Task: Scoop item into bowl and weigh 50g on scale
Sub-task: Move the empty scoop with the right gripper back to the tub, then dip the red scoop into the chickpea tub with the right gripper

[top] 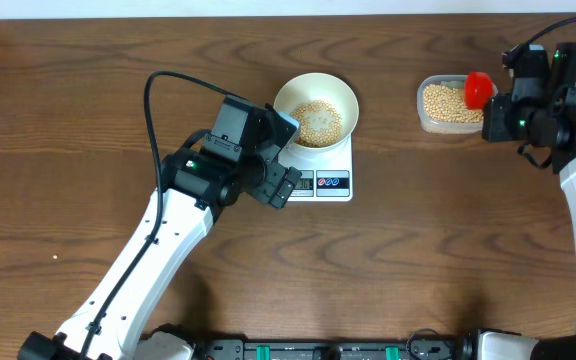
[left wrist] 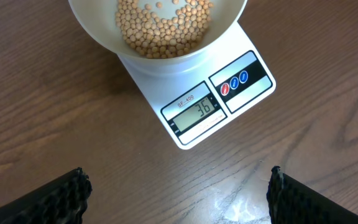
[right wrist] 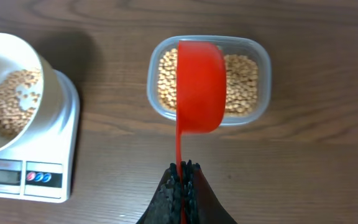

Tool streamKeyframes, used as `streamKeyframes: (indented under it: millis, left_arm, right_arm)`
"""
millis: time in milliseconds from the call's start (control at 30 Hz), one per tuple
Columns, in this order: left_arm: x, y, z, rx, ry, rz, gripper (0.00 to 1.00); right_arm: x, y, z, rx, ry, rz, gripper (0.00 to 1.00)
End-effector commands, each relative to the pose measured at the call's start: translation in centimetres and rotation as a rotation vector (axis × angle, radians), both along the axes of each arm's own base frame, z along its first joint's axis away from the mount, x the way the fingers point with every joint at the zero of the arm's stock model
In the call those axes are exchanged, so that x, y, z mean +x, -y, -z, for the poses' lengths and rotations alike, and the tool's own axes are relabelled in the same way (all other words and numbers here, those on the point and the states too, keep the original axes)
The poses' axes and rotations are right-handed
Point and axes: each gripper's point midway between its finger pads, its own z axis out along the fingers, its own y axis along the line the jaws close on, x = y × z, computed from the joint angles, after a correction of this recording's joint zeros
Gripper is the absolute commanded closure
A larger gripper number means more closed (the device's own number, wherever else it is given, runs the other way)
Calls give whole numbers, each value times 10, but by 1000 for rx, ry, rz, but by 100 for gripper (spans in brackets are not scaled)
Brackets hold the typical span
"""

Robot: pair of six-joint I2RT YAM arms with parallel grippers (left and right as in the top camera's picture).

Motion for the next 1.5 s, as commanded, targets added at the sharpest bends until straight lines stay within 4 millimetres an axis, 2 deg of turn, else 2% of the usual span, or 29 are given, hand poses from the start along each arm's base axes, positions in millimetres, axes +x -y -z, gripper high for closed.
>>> streamKeyframes:
  millis: [0, 500, 700, 1067, 1300, 1467]
  left_arm:
    - [1, -1, 1, 10, 0, -4, 7]
    - [1, -1, 1, 10, 0, -4, 7]
    - [1, -1, 1, 10, 0, -4, 7]
    - [1, -1, 1, 10, 0, -4, 7]
    - [1, -1, 1, 10, 0, -4, 7]
    - [1, -1, 1, 10, 0, -4, 7]
  right_arm:
    - [3, 15, 5, -81, -8, 16, 99]
    - [43, 21, 50, -95, -40, 9, 99]
    - [56, 13, 89, -39, -105, -21, 99]
    - [65, -7, 129, 116, -176, -22, 99]
    - [65, -23, 139, 222, -207, -43, 99]
    - [67, -23, 137, 246, -200, -28, 99]
